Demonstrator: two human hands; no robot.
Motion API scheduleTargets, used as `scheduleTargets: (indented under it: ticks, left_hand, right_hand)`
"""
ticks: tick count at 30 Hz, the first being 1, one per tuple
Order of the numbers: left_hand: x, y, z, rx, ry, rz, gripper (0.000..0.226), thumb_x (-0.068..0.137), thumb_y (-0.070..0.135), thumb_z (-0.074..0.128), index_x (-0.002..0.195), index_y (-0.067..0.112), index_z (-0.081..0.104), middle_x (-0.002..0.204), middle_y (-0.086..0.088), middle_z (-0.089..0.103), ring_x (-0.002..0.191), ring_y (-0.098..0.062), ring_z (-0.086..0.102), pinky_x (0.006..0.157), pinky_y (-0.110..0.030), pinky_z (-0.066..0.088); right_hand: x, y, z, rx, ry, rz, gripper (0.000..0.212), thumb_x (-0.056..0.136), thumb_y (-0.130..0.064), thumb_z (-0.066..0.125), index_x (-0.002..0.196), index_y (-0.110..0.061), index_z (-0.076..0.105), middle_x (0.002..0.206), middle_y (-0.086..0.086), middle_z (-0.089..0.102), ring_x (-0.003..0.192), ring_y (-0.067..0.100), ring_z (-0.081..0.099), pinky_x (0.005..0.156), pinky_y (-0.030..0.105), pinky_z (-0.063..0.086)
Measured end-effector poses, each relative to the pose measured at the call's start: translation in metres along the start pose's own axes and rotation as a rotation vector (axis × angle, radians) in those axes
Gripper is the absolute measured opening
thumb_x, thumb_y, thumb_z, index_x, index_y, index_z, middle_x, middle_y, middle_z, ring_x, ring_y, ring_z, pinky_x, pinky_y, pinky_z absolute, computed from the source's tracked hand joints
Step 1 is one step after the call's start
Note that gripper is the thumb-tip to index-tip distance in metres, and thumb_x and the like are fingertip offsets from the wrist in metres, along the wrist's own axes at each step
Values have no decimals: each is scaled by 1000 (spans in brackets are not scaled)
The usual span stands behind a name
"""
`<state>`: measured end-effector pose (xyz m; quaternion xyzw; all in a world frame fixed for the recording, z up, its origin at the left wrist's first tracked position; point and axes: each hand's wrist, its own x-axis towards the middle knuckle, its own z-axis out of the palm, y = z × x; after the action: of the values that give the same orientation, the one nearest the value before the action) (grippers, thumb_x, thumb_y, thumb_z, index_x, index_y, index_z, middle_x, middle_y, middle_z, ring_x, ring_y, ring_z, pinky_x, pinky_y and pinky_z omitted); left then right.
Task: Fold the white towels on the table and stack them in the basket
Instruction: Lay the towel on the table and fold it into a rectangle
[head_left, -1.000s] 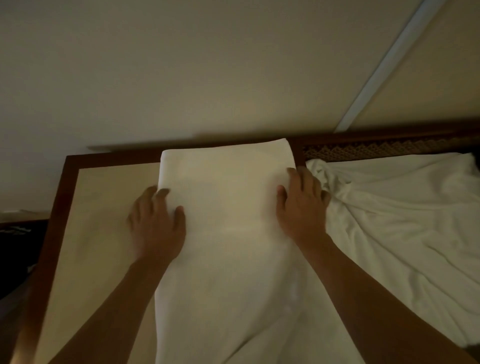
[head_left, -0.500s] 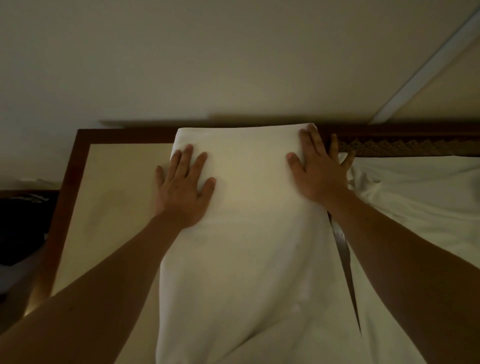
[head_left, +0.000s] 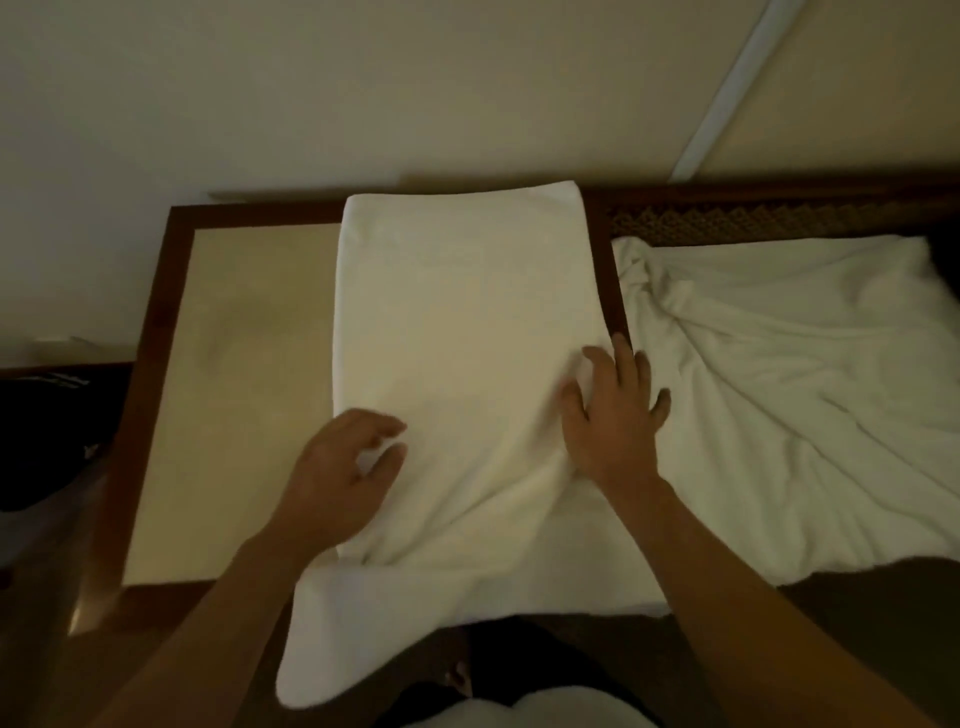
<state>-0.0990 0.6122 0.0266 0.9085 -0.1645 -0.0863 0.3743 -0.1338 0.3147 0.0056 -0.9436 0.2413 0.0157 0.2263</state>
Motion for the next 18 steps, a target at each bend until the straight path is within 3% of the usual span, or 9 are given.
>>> scheduleTargets:
  ticks: [2, 4, 6, 9, 11, 13, 15, 18]
  left_hand:
    - [-44, -2, -9, -27, -156, -55, 16, 92, 44, 63, 107, 46, 63, 108, 26, 63, 105, 6, 57, 90, -2, 37]
    - [-74, -7, -20, 18, -283, -40, 30, 86, 53, 44, 113, 53, 56, 113, 30, 57, 107, 13, 50, 92, -6, 35]
    - [-96, -10, -28, 98, -375, -69, 46, 79, 56, 35, 120, 50, 54, 113, 25, 55, 103, 6, 47, 94, -20, 37]
    - [-122, -4, -35, 213, -376, -140, 69, 73, 65, 31, 132, 38, 56, 112, 14, 55, 106, -14, 50, 93, -36, 40]
    - [-139, 10, -35, 222, -296, -142, 61, 78, 61, 40, 122, 28, 63, 109, 8, 60, 100, -17, 56, 83, -34, 42]
    - [-158, 27, -31, 202, -196, -128, 38, 86, 49, 50, 113, 26, 62, 106, 6, 61, 94, -16, 56, 77, -32, 41]
    - [-178, 45, -21, 158, -138, -119, 17, 92, 36, 60, 108, 28, 60, 104, 7, 60, 92, -15, 55, 76, -32, 41]
    - [-207, 68, 1, 96, -133, -85, 11, 93, 26, 65, 103, 28, 62, 100, 9, 61, 91, -11, 56, 75, -30, 44]
  right_hand:
    - [-38, 4, 3, 67, 42, 10, 45, 100, -39, 49, 142, -26, 46, 165, 5, 27, 154, 28, 17, 117, 68, 16]
    - [-71, 3, 5, 136, 63, 5, 42, 100, -37, 51, 141, -25, 48, 164, 6, 29, 153, 28, 21, 118, 66, 16]
    - [-103, -2, 8, 190, 68, -5, 43, 99, -36, 52, 141, -26, 48, 164, 6, 29, 150, 28, 26, 118, 64, 18]
    - [-144, -12, 13, 269, 48, 15, 47, 98, -33, 55, 144, -25, 46, 164, 5, 28, 146, 26, 32, 116, 58, 23]
    - [-168, -18, 11, 366, 24, 50, 48, 99, -32, 55, 145, -24, 45, 161, 3, 31, 140, 26, 39, 113, 54, 31]
    - [-189, -22, 9, 545, -47, 85, 49, 100, -30, 56, 146, -19, 42, 153, 5, 39, 130, 24, 47, 107, 45, 40]
    - [-205, -30, 1, 760, -242, 230, 57, 101, -36, 58, 149, -18, 35, 145, 8, 47, 117, 24, 58, 96, 38, 49]
    - [-221, -39, -9, 977, -487, 453, 69, 95, -49, 65, 149, -20, 33, 132, 6, 54, 94, 27, 72, 79, 42, 62]
